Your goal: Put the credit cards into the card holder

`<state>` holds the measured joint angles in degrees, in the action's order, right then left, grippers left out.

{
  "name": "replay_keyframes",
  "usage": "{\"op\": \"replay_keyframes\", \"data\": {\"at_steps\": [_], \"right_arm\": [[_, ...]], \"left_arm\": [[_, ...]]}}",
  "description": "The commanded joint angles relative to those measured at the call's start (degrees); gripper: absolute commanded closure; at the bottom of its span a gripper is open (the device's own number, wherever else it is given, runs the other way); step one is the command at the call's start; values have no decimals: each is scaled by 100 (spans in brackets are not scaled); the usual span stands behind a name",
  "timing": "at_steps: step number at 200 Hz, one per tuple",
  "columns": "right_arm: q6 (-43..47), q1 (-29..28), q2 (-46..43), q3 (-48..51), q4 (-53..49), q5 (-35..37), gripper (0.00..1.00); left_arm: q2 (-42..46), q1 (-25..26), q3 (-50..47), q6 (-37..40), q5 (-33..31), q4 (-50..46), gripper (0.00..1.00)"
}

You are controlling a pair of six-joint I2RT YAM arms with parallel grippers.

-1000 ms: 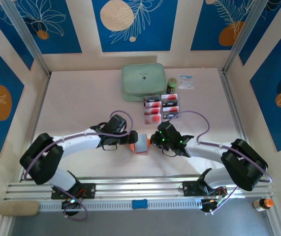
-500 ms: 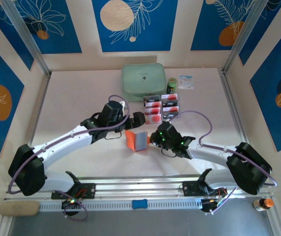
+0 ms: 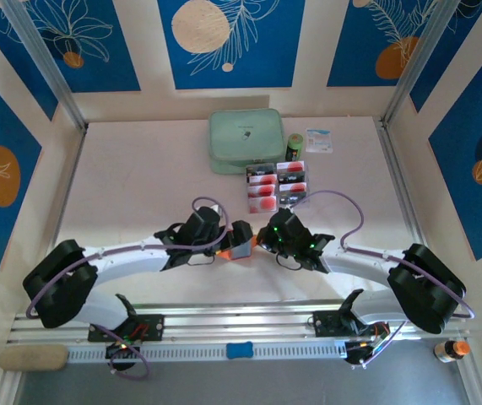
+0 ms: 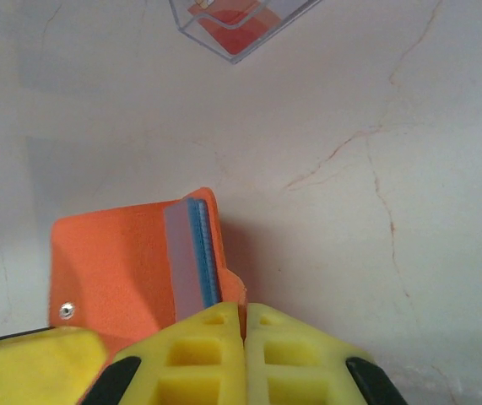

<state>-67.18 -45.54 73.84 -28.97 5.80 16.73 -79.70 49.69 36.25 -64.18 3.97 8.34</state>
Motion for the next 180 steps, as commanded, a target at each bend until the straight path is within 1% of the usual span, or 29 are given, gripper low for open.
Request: {"op": "replay_keyframes", "data": {"at_steps": [1, 43, 68, 94, 123, 132, 159, 180], "right_arm": [[-64, 90, 107, 162, 202, -4, 100], [206, 449, 600, 216, 692, -796, 100], [413, 693, 861, 226, 973, -1208, 100], [652, 969, 1062, 184, 1107, -1620, 100], [839, 1228, 1254, 102, 1116, -1998, 84], [879, 1295, 1264, 85, 1116, -2078, 80], [1013, 1405, 1068, 33, 919, -2151, 74], [1114, 1460, 733, -18, 598, -2102, 73]], "left_arm": [[-7, -149, -172, 155, -360, 290, 0], [-338, -241, -215, 745, -344, 276, 0], [-448, -235, -152, 1216, -495, 11, 0], [-493, -212, -136, 1492, -576, -171, 0], [-511, -173, -114, 1672, -651, -275, 0], [-503, -149, -87, 1722, -680, -318, 0], [-476, -44, 36, 1868, -828, -535, 0], [-457, 57, 127, 1909, -1063, -775, 0]]}}
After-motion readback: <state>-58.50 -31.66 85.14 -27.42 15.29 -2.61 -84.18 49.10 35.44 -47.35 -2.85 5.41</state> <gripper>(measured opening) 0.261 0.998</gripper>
